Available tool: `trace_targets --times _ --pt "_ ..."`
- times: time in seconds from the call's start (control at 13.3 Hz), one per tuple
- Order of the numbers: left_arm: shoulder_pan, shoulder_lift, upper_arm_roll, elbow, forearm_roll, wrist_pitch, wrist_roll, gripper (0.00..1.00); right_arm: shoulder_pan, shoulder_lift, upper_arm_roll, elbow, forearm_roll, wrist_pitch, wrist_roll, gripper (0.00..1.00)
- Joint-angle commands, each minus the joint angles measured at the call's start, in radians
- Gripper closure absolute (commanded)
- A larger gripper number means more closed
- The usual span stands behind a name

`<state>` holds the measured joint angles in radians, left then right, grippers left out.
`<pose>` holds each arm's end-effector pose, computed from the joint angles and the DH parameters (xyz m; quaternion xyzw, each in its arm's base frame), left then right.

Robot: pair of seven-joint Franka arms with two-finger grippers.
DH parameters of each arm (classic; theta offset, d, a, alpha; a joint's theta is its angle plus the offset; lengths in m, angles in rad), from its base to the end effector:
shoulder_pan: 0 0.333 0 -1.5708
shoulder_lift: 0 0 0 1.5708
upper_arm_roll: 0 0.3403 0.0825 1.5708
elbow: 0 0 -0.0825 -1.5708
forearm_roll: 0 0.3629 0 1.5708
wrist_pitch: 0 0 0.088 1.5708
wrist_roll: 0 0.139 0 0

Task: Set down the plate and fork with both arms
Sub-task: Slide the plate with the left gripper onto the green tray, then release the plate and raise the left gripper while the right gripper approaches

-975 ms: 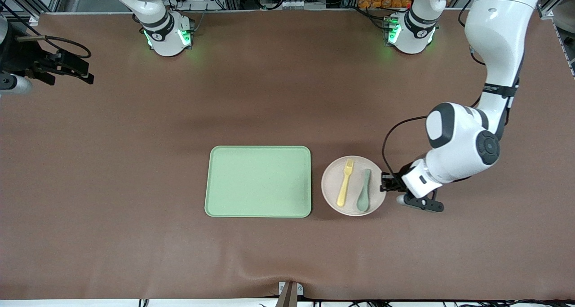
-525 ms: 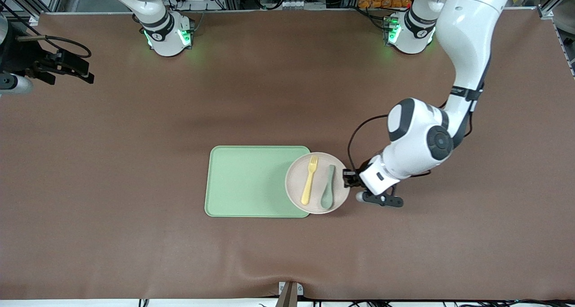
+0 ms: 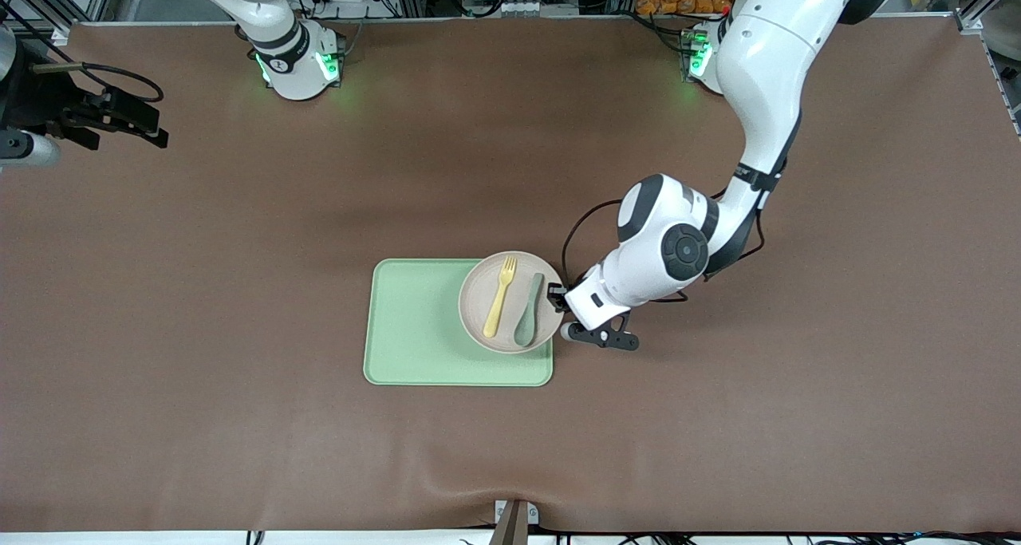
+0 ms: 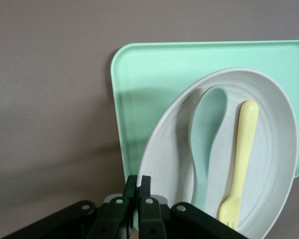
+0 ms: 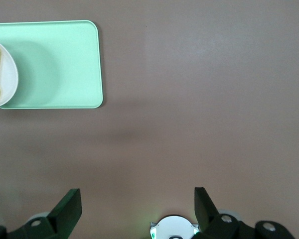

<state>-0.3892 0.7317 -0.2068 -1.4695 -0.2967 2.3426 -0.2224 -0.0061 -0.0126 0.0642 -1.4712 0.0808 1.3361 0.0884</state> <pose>0.6219 -0.3996 0.2700 0.9794 -0.0579 -0.0042 0.1935 0.4983 0.0418 0.6487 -0.9973 0.0082 0.0639 0.0348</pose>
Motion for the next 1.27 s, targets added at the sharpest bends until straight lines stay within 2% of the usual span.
trace_targets --times 0.0,0.22,0.67,1.05,1.12,1.2 --pt "-0.040 0.061 0.010 0.044 -0.009 0.069 -0.054 1.00 0.000 0.011 0.002 0.008 0.011 -0.003 0.004 0.00" --pt "-0.074 0.113 0.010 0.083 -0.007 0.101 -0.175 1.00 0.003 0.029 0.002 0.008 0.011 -0.002 0.002 0.00" --pt "-0.068 0.158 0.012 0.084 -0.010 0.127 -0.190 1.00 0.067 0.101 0.002 0.006 0.007 0.005 0.002 0.00" --pt "-0.066 0.172 0.010 0.084 -0.015 0.138 -0.219 1.00 0.086 0.152 0.002 0.006 0.008 0.066 0.005 0.00" --pt "-0.065 0.172 0.010 0.084 -0.015 0.139 -0.219 0.87 0.096 0.161 0.002 0.006 0.007 0.074 0.008 0.00" --pt "-0.065 0.170 0.012 0.084 -0.012 0.139 -0.218 0.22 0.106 0.177 0.002 0.006 0.001 0.075 0.010 0.00"
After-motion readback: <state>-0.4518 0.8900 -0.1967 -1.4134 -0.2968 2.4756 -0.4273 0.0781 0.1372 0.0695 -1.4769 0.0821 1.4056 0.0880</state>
